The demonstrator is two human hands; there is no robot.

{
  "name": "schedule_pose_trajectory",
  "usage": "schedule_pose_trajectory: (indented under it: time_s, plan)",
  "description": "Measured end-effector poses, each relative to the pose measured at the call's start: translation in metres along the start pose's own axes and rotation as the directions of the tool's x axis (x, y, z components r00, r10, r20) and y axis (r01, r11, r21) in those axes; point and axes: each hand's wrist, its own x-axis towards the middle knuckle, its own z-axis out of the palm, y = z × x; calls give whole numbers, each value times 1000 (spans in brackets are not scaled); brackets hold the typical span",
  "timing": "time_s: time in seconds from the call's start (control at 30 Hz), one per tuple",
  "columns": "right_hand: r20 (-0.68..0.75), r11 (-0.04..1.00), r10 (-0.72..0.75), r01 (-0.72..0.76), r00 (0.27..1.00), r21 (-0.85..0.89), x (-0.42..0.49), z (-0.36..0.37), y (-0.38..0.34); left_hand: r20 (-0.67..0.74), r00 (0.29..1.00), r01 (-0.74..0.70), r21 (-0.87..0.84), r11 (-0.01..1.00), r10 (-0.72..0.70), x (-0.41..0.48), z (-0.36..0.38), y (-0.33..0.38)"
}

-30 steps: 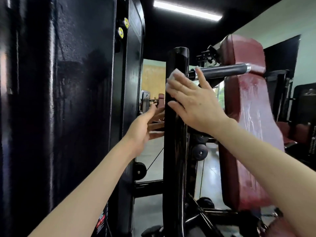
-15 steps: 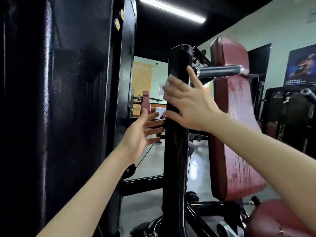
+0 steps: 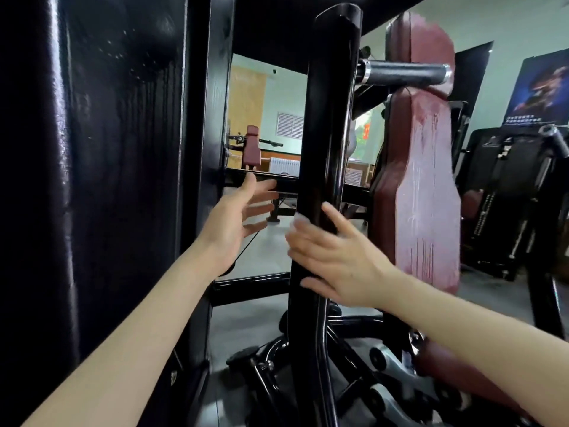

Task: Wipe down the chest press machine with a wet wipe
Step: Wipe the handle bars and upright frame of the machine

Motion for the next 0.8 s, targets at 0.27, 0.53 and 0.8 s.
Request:
schedule_pose_trajectory:
  time_s: [0.27, 0.53, 0.8]
  plan:
    - [135, 984, -176, 171, 975, 47, -48, 12, -46, 131, 985, 98, 115, 988, -113, -30, 14, -33]
    - [101, 981, -64, 45, 993, 186, -78, 27, -99, 127, 988, 66, 133, 989, -83, -35, 28, -35]
    - [161, 332, 635, -455, 756, 826, -74, 30, -185, 60, 997, -66, 368, 927, 47, -38, 42, -55]
